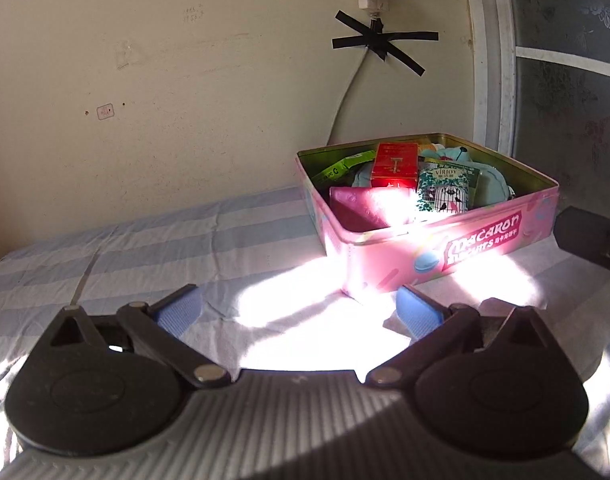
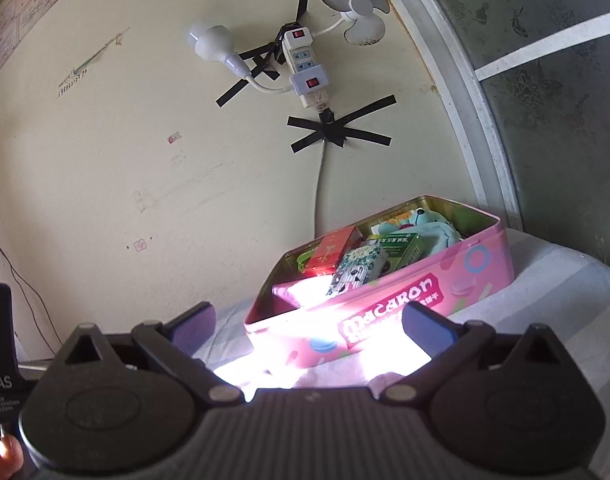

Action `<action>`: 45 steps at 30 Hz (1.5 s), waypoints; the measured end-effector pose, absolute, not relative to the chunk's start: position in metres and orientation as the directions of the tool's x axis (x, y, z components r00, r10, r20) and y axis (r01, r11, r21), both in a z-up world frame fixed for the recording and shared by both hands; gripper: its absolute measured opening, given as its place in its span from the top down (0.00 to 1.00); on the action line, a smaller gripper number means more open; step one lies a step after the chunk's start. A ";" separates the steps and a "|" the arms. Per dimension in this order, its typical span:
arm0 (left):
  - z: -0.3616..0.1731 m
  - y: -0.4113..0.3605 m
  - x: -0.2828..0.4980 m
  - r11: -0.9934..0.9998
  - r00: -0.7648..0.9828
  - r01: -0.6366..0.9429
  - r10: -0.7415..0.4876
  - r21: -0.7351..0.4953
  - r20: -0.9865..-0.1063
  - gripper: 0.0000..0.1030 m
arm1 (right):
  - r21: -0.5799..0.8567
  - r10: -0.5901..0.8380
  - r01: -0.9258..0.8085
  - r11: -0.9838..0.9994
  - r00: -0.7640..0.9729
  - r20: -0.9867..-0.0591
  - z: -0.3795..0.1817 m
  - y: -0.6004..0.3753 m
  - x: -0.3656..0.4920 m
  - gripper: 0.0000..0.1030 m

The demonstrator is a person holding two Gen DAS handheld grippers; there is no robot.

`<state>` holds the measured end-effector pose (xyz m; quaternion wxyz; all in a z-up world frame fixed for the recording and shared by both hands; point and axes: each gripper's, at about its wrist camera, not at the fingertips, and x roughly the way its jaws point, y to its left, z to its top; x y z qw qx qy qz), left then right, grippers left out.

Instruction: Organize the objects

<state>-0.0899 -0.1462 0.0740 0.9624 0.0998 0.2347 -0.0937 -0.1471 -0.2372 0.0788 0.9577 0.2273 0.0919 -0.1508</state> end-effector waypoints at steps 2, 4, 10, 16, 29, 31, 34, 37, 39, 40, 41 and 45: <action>0.074 -0.148 -0.092 0.963 0.879 0.214 -0.117 0.162 -0.463 0.00 | 0.408 -0.246 0.328 0.852 0.939 -0.241 0.079 -0.237 -0.149 0.00; 0.074 -0.150 -0.093 0.965 0.881 0.207 -0.110 0.164 -0.460 0.00 | 0.409 -0.246 0.326 0.852 0.940 -0.238 0.079 -0.237 -0.151 0.00; 0.073 -0.153 -0.095 0.967 0.896 0.170 -0.071 0.189 -0.439 0.00 | 0.430 -0.245 0.332 0.840 0.938 -0.245 0.075 -0.241 -0.152 0.00; 0.071 -0.158 -0.094 0.964 0.889 0.175 -0.068 0.198 -0.453 0.00 | 0.440 -0.239 0.331 0.835 0.938 -0.252 0.070 -0.245 -0.152 0.00; 0.068 -0.163 -0.092 0.959 0.883 0.172 -0.047 0.227 -0.467 0.00 | 0.463 -0.238 0.338 0.820 0.935 -0.262 0.065 -0.250 -0.151 0.00; 0.067 -0.163 -0.092 0.958 0.880 0.174 -0.048 0.226 -0.472 0.00 | 0.464 -0.240 0.340 0.818 0.935 -0.262 0.064 -0.250 -0.151 0.00; 0.066 -0.164 -0.091 0.958 0.879 0.172 -0.044 0.229 -0.476 0.00 | 0.467 -0.242 0.342 0.815 0.934 -0.263 0.064 -0.250 -0.151 0.00; 0.065 -0.165 -0.089 0.959 0.873 0.175 -0.046 0.224 -0.486 0.00 | 0.469 -0.240 0.342 0.814 0.934 -0.266 0.063 -0.250 -0.150 0.00; 0.064 -0.164 -0.088 0.960 0.870 0.173 -0.044 0.222 -0.491 0.00 | 0.469 -0.238 0.342 0.815 0.934 -0.268 0.063 -0.251 -0.150 0.00; 0.064 -0.164 -0.088 0.960 0.870 0.172 -0.043 0.222 -0.492 0.00 | 0.468 -0.237 0.342 0.815 0.934 -0.269 0.062 -0.251 -0.150 0.00; 0.064 -0.164 -0.087 0.960 0.869 0.172 -0.041 0.222 -0.493 0.00 | 0.468 -0.238 0.343 0.814 0.933 -0.270 0.062 -0.250 -0.149 0.00; 0.063 -0.163 -0.086 0.960 0.867 0.171 -0.040 0.221 -0.496 0.00 | 0.469 -0.237 0.345 0.813 0.932 -0.275 0.061 -0.250 -0.148 0.00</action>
